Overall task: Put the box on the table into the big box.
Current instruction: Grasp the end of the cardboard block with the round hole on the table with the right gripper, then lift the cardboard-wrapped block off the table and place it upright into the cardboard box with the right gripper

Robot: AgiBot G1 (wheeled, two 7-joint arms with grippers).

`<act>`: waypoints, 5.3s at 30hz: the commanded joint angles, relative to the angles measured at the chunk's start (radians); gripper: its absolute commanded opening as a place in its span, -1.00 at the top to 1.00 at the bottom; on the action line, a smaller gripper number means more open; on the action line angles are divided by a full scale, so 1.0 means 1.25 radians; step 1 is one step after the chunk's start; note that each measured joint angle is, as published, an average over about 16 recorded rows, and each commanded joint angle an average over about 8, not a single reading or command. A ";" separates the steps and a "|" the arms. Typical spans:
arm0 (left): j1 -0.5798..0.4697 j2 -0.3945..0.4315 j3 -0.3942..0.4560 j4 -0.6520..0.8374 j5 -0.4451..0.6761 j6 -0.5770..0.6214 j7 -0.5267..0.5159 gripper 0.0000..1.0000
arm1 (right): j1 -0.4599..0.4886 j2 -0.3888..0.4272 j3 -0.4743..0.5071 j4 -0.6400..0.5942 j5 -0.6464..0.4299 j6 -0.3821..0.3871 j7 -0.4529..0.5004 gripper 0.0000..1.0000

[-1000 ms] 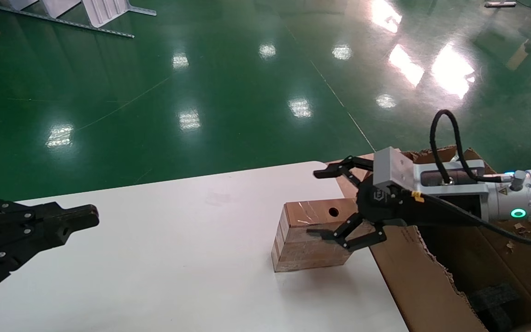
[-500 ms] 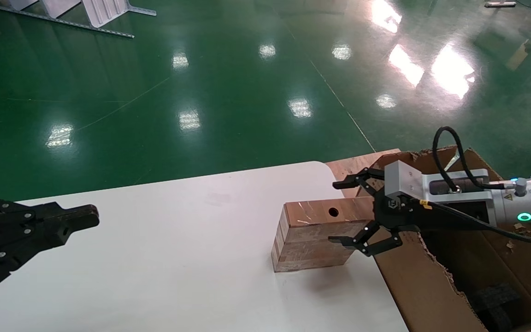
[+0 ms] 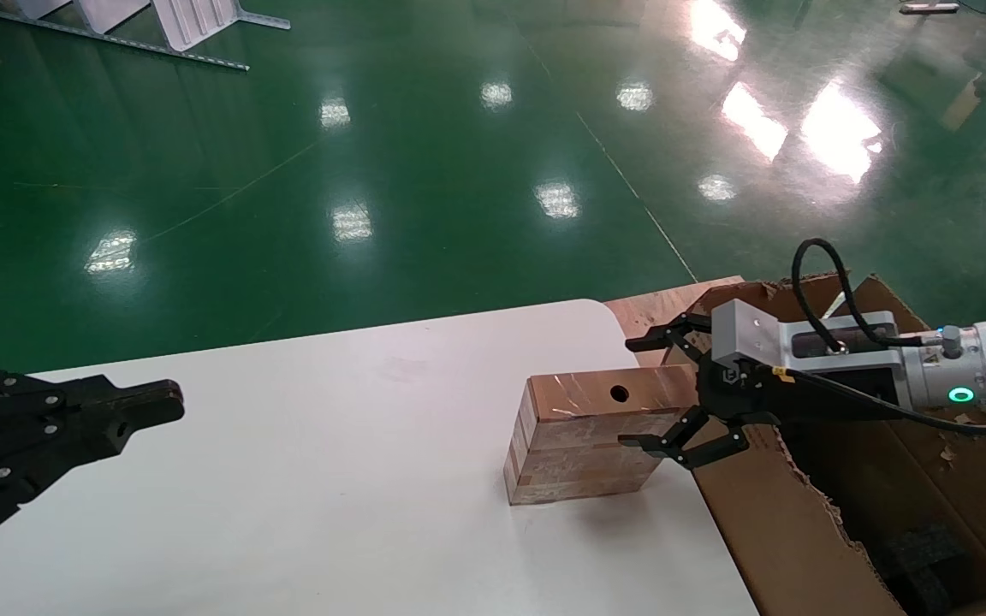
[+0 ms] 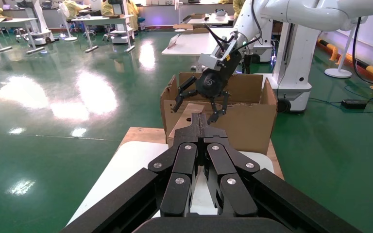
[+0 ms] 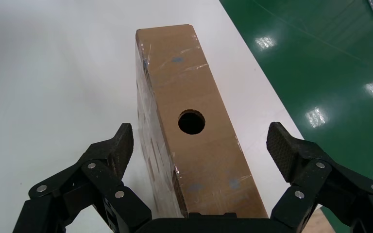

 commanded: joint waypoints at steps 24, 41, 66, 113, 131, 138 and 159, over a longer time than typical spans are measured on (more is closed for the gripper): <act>0.000 0.000 0.000 0.000 0.000 0.000 0.000 0.85 | 0.057 -0.024 -0.068 -0.068 -0.010 -0.018 -0.034 -1.00; 0.000 0.000 0.000 0.000 0.000 0.000 0.000 -1.00 | 0.055 -0.023 -0.063 -0.066 -0.011 -0.016 -0.033 1.00; 0.000 0.000 0.000 0.000 0.000 0.000 0.000 -1.00 | 0.053 -0.023 -0.062 -0.063 -0.011 -0.011 -0.032 1.00; 0.000 0.000 0.000 0.000 0.000 0.000 0.000 -1.00 | 0.069 0.322 -0.074 -0.418 0.215 0.089 0.085 1.00; 0.000 0.000 0.000 0.000 0.000 0.000 0.000 -1.00 | 0.011 0.271 -0.060 -0.591 0.238 0.182 0.052 1.00; 0.000 0.000 0.000 0.000 0.000 0.000 0.000 -1.00 | -0.011 0.253 -0.063 -0.599 0.231 0.207 0.038 1.00; 0.000 0.000 0.001 0.000 0.000 0.000 0.000 -1.00 | -0.054 0.216 -0.076 -0.591 0.210 0.251 0.057 1.00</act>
